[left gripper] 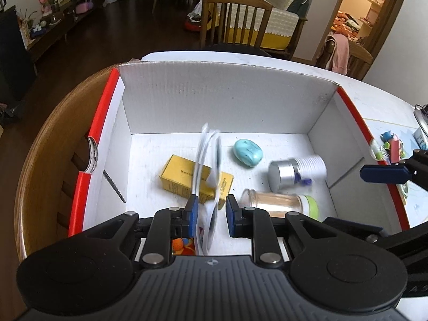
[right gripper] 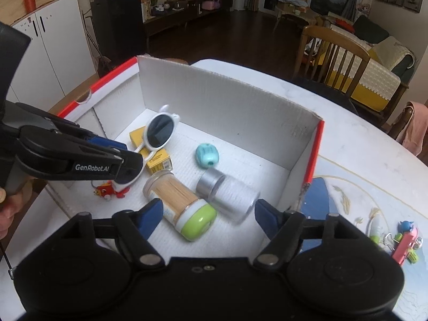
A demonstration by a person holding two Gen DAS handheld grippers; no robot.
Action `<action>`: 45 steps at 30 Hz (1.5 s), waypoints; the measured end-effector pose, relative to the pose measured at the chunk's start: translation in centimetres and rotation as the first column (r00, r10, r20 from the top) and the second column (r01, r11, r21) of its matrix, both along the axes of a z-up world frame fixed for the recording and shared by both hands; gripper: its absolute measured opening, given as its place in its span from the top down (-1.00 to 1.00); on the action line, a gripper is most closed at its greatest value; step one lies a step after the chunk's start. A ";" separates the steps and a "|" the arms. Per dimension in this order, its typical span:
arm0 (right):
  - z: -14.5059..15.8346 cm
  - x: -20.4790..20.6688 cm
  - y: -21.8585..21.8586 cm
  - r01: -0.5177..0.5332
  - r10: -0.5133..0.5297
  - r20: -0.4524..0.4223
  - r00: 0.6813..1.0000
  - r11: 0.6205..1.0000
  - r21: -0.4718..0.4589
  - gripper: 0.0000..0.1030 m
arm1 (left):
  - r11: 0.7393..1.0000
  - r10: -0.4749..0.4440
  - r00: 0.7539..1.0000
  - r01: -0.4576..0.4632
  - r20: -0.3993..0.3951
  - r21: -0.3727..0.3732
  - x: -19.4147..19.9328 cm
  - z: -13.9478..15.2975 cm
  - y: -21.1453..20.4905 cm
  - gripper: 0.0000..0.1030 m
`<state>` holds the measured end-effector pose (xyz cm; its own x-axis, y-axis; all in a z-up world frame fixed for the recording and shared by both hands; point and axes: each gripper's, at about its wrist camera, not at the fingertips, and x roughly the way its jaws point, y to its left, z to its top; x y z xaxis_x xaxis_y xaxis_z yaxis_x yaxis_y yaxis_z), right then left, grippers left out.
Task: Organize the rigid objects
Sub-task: 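Carry the sunglasses and silver jar into the red box and open both tools, then withdraw both tools from the red box back over the table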
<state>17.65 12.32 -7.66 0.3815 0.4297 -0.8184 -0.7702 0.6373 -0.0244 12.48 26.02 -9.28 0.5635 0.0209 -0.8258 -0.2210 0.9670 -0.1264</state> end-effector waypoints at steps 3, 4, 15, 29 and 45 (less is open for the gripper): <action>0.8 -0.5 -0.8 0.003 -0.003 0.007 1.000 1.000 0.017 -0.48 | 1.000 -0.010 1.000 0.009 0.010 0.008 -0.5 0.6 -0.4 0.60; 1.0 -0.6 -1.1 0.004 -0.005 0.008 1.000 1.000 0.024 -0.49 | 1.000 -0.011 1.000 0.011 0.015 0.009 -0.6 0.8 -0.6 0.60; 4.4 -2.4 -5.0 0.022 -0.025 0.023 0.999 0.989 0.146 -0.57 | 0.999 -0.033 0.995 0.030 0.096 0.034 -3.3 3.9 -2.3 0.30; 7.7 -3.8 -11.9 0.088 -0.101 0.031 0.994 0.953 0.290 -0.90 | 0.996 -0.071 0.982 0.060 0.177 0.065 -5.1 7.7 -7.4 -0.54; 8.2 -2.3 -24.3 0.221 -0.239 0.006 0.971 0.910 0.351 -0.97 | 0.982 -0.190 0.962 0.186 0.196 0.038 -2.1 8.4 -19.6 -0.65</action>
